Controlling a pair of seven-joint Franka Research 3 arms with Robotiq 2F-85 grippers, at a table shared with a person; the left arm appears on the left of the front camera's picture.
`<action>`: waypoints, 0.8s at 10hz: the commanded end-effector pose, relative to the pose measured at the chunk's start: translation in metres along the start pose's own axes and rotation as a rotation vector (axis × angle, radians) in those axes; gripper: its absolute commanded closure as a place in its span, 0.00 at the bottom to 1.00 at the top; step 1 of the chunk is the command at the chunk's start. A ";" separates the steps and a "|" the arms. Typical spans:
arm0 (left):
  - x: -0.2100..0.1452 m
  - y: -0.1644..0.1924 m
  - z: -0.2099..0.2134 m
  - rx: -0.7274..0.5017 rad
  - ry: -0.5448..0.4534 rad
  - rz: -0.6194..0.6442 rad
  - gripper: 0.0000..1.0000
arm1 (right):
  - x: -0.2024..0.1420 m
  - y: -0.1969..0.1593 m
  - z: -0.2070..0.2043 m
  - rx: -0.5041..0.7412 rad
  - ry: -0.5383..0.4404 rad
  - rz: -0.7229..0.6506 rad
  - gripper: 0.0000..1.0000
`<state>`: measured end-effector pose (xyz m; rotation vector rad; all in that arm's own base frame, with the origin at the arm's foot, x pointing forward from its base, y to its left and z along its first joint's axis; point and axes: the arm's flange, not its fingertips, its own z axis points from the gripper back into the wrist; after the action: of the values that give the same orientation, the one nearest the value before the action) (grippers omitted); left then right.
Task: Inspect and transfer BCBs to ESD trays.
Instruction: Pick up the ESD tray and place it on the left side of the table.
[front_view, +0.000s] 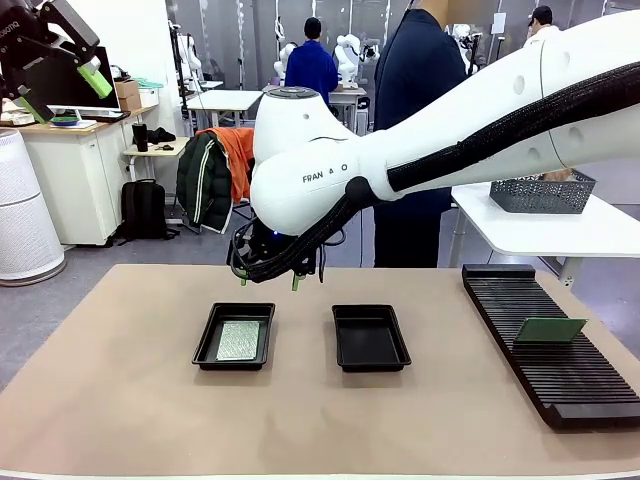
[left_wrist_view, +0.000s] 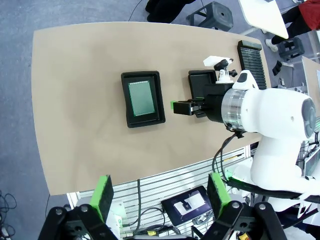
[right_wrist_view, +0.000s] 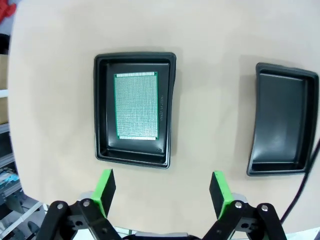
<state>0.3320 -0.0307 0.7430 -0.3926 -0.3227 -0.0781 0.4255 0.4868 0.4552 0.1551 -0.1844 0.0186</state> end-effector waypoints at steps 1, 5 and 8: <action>0.009 0.005 -0.039 0.037 0.033 -0.018 0.00 | -0.011 -0.016 0.030 0.061 0.012 -0.061 0.00; -0.013 0.004 -0.121 0.120 0.116 -0.030 0.00 | -0.010 -0.080 0.070 0.259 0.078 -0.189 0.00; -0.026 -0.003 -0.205 0.176 0.110 -0.042 0.00 | -0.003 -0.125 0.076 0.376 0.102 -0.253 0.00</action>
<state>0.3651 -0.1046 0.5735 -0.2344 -0.1944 -0.1308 0.4215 0.3683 0.5212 0.4920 -0.0622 -0.1982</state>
